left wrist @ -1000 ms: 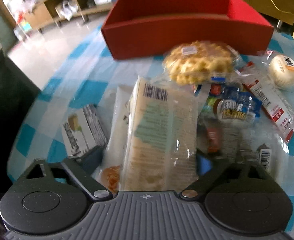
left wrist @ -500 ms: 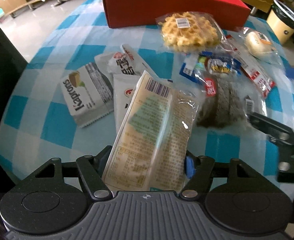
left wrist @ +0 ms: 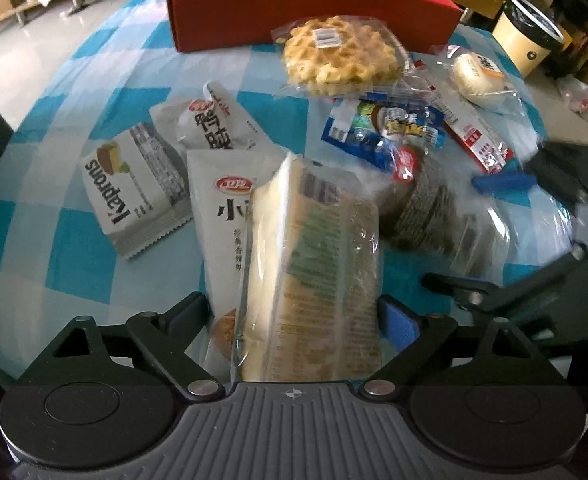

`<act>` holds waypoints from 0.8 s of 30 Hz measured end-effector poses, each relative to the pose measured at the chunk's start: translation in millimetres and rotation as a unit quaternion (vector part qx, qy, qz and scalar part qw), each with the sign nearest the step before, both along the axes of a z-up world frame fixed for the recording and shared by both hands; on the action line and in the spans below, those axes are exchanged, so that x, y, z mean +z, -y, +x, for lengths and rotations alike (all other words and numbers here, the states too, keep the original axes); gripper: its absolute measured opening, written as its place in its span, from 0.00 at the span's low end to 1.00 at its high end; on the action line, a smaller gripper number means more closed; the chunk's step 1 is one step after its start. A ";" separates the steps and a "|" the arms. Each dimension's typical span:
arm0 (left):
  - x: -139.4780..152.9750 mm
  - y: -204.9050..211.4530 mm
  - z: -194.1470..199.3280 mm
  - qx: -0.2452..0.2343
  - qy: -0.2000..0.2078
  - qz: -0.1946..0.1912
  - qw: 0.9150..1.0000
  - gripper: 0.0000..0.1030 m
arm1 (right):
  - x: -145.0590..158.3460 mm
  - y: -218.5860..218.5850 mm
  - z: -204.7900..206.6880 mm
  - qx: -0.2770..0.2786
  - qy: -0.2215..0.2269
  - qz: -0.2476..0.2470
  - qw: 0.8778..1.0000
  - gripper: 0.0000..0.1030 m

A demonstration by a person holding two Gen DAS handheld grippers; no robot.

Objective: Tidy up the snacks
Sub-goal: 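Grasp the dark brown snack bag with the right tool while the left tool holds the bread bag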

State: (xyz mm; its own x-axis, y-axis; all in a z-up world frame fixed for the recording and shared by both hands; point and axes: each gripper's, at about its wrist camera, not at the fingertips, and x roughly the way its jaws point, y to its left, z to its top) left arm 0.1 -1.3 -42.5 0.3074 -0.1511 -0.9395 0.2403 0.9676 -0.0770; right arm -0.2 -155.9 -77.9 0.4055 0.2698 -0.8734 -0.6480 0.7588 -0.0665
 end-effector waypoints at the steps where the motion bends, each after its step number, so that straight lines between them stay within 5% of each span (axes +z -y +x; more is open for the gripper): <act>1: 1.0 1.5 -1.6 -0.003 0.005 0.004 1.000 0.92 | 1.7 4.0 -6.6 -0.008 0.002 0.002 1.000 0.68; 3: 2.7 5.1 -4.7 -0.007 0.012 0.015 1.000 0.92 | 3.9 13.5 -15.3 -0.029 -0.009 0.012 0.999 0.56; 8: 13.0 9.8 -9.6 -0.002 0.041 0.034 0.999 0.93 | 13.8 34.6 -23.1 -0.087 -0.005 0.015 0.996 0.56; 16: 9.7 27.9 -6.2 -0.016 0.066 0.091 0.994 0.97 | 10.6 1.9 1.3 -0.031 0.017 0.022 0.999 0.78; 18: 8.2 22.7 -4.9 -0.008 0.059 0.081 0.995 0.97 | 8.0 -1.1 -0.5 -0.018 0.033 0.015 0.999 0.81; 24: 15.4 11.0 -8.7 0.010 0.067 0.088 0.994 0.97 | -3.7 -1.5 2.7 -0.032 -0.003 0.031 0.999 1.00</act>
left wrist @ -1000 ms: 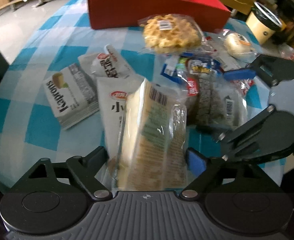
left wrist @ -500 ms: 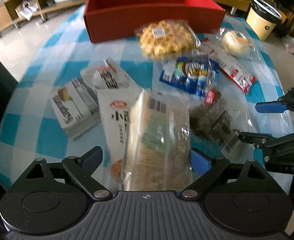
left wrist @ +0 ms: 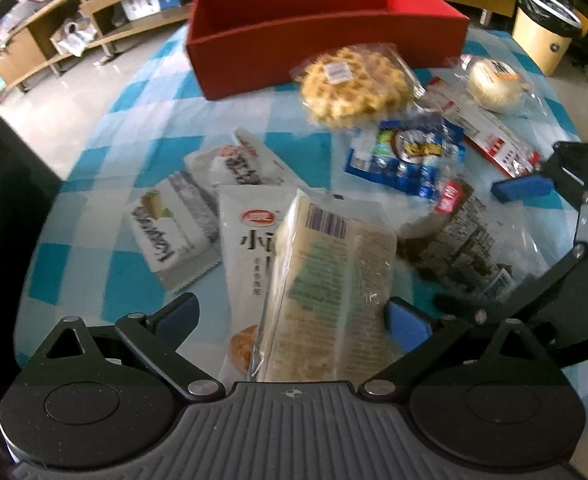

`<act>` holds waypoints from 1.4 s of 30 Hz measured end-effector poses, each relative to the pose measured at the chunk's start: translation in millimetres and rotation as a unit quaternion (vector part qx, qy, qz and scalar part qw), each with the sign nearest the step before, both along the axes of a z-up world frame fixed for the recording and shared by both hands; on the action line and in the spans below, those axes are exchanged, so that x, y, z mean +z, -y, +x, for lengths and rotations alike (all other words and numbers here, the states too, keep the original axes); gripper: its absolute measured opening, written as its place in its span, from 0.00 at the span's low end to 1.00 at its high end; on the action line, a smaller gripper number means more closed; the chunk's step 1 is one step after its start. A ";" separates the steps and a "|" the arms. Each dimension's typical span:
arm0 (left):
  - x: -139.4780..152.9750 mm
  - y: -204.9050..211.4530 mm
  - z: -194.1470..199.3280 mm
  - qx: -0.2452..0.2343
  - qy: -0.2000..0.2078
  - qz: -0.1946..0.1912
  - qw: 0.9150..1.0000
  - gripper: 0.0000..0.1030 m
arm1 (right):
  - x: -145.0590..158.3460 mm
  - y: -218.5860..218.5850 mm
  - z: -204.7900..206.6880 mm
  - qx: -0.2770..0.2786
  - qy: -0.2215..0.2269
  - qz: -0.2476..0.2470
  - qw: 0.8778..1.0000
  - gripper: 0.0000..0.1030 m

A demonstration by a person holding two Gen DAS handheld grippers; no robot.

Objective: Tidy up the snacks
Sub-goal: 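Grasp the dark brown snack bag with the right tool while the left tool holds the bread bag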

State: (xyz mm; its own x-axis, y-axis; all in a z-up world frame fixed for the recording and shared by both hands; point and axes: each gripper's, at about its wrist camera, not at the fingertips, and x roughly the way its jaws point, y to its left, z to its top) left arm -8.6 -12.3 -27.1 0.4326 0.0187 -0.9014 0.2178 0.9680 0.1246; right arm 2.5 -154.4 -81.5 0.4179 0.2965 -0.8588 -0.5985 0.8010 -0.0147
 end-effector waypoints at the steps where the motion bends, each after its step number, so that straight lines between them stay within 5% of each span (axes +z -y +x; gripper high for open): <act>1: 2.7 -2.0 -1.2 0.006 0.004 0.001 1.000 0.97 | -1.3 -3.3 1.3 0.007 -0.002 -0.004 1.000 1.00; 3: 8.8 -5.5 -4.8 0.014 0.011 0.004 1.000 0.97 | -0.7 -5.1 4.8 0.006 -0.011 -0.005 1.000 0.99; 7: 16.9 -4.1 -9.1 0.005 0.023 0.013 1.000 0.98 | 7.2 -3.6 -0.6 0.015 0.008 0.005 1.000 0.66; 18: -4.9 52.0 -10.2 -0.085 0.043 0.101 0.990 0.99 | 18.6 52.3 -13.9 -0.066 -0.019 0.066 0.995 0.46; 22: -34.6 73.8 -16.9 -0.133 0.057 0.224 0.964 0.99 | 14.7 52.4 -8.4 -0.070 -0.029 0.069 0.995 0.48; 25: -37.7 75.6 -19.0 -0.157 0.059 0.241 0.956 0.92 | 12.1 52.2 -6.1 -0.068 -0.031 0.060 0.995 0.57; 27: -35.0 74.6 -18.4 -0.162 0.042 0.229 0.959 0.70 | 13.1 46.9 -8.1 -0.055 -0.014 0.038 0.998 0.65; 29: -32.2 70.8 -16.8 -0.147 0.035 0.230 0.961 0.66 | 12.5 41.1 -8.8 -0.050 -0.005 0.023 0.998 0.71; 36: -13.6 49.9 0.0 -0.082 0.003 0.117 0.990 0.64 | -1.8 30.2 -1.8 -0.055 -0.020 0.016 0.998 1.00; 42: -14.1 39.6 4.6 -0.076 0.012 0.066 0.995 0.64 | -6.0 22.6 3.9 -0.088 -0.018 0.002 0.996 1.00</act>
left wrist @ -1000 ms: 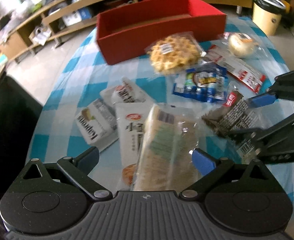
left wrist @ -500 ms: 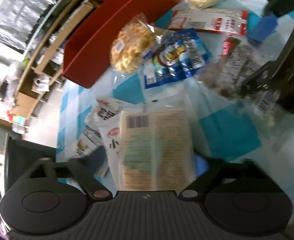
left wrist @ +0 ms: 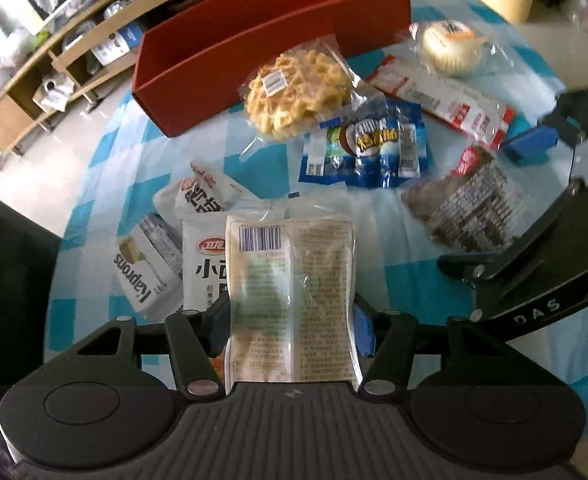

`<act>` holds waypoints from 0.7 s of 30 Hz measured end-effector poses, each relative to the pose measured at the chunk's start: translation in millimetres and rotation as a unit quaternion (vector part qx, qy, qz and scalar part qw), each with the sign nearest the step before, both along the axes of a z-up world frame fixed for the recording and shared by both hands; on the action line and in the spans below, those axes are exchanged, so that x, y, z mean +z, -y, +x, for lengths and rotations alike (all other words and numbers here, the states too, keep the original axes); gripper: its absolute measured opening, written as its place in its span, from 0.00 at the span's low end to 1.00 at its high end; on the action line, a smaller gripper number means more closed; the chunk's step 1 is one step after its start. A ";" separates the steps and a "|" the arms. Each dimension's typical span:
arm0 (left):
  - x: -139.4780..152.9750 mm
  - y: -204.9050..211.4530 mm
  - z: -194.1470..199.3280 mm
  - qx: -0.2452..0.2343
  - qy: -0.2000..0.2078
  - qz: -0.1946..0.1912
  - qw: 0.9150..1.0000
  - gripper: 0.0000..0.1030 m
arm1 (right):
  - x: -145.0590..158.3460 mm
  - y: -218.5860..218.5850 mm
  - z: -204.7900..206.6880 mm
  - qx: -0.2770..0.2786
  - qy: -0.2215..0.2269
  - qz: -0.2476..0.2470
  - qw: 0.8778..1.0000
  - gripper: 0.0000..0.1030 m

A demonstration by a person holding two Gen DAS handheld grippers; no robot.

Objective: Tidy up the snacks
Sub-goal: 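Grasp the dark brown snack bag with the right tool while the left tool holds the bread bag, then carry both held bags up and over to the red box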

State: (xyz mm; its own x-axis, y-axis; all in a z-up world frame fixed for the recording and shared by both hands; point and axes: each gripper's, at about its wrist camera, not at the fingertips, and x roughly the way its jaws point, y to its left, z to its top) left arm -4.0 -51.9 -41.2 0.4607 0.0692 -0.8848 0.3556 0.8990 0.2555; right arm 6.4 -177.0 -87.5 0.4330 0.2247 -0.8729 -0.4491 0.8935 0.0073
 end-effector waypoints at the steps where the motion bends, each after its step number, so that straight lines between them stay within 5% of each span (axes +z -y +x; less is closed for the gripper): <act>1: 1.8 -4.3 2.2 0.004 -0.002 -0.013 1.000 0.64 | -0.1 0.2 -1.0 -0.004 0.002 0.000 1.000 1.00; 9: 18.7 -22.9 1.6 0.022 -0.006 -0.088 0.996 0.64 | 15.0 -5.5 -17.4 -0.048 0.015 0.012 0.999 0.53; 21: 23.0 -22.4 0.6 0.032 -0.014 -0.126 0.991 0.64 | 40.3 27.0 -30.9 -0.111 0.010 0.120 0.987 0.29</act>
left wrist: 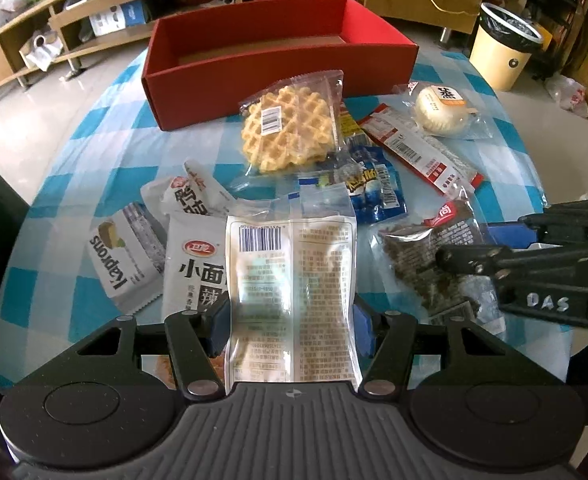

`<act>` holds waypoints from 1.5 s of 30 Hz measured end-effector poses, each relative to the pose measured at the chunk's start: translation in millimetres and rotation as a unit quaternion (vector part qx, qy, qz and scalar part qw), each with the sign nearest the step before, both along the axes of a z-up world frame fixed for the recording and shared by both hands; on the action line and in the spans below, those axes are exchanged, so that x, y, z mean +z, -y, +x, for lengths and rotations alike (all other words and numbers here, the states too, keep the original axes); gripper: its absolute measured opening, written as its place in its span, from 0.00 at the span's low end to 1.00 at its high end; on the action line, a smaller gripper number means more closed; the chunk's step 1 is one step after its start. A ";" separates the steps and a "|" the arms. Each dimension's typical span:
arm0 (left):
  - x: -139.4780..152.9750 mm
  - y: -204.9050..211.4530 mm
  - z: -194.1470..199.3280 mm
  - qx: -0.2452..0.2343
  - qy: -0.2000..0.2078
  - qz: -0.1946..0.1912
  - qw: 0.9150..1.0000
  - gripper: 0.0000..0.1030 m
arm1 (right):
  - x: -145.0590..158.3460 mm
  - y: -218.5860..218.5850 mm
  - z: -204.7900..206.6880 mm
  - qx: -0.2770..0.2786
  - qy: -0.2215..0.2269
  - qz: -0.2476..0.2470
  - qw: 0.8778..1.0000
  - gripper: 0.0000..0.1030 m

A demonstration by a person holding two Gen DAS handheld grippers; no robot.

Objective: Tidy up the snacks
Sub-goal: 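Carry both held bags up and over to the red box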

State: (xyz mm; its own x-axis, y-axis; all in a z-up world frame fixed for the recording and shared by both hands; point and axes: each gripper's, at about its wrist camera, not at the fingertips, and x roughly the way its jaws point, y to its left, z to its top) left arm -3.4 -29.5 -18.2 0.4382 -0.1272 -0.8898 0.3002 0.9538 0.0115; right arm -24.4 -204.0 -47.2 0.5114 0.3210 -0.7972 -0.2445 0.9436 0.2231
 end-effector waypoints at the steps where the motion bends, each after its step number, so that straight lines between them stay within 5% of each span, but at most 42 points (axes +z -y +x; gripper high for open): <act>1: -0.9 -0.2 0.8 0.002 -0.003 -0.001 1.000 0.64 | 0.3 2.6 -0.2 -0.003 -0.002 0.006 1.000 0.27; 8: -11.0 3.7 3.2 0.002 -0.026 0.001 1.000 0.63 | -14.4 2.9 11.7 -0.015 -0.039 0.051 0.998 0.35; 13: -15.4 12.9 -1.7 -0.014 -0.022 0.024 0.999 0.63 | -16.2 -19.6 13.8 0.003 -0.019 -0.043 0.999 0.62; 17: -14.9 11.1 -8.0 -0.013 -0.017 0.053 0.998 0.69 | -17.2 -32.3 14.8 0.009 -0.013 -0.083 0.996 0.72; 24: 5.2 -31.5 -3.7 0.050 -0.018 -0.025 0.998 0.73 | -35.6 -65.7 13.6 0.032 -0.043 -0.131 0.990 1.00; 28: 9.0 -31.7 -4.7 0.043 -0.015 -0.030 0.999 0.74 | -38.9 -69.2 21.1 0.011 -0.033 -0.122 0.992 0.99; 34: 14.8 -28.4 -1.8 0.038 -0.002 -0.044 0.998 0.79 | -29.6 -54.7 14.4 0.041 -0.035 -0.146 0.988 0.77; 38: 11.4 -19.6 -4.1 0.015 -0.006 -0.046 0.999 0.84 | -23.9 -35.5 4.3 0.037 -0.032 -0.163 0.985 0.72; 42: 0.5 -4.0 -6.2 -0.007 -0.004 -0.005 1.000 0.86 | -20.7 -9.6 5.5 0.003 -0.028 -0.131 0.991 0.72; 45: -16.6 5.7 -0.9 -0.018 -0.041 0.007 0.999 0.85 | -19.3 9.2 4.3 -0.021 -0.026 -0.086 0.996 0.72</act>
State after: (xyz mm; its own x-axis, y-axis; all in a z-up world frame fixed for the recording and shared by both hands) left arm -4.3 -35.2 -34.8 0.3592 -0.1286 -0.9244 0.3340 0.9426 -0.0013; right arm -20.1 -213.2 -66.5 0.4776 0.1570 -0.8644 -0.1960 0.9781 0.0694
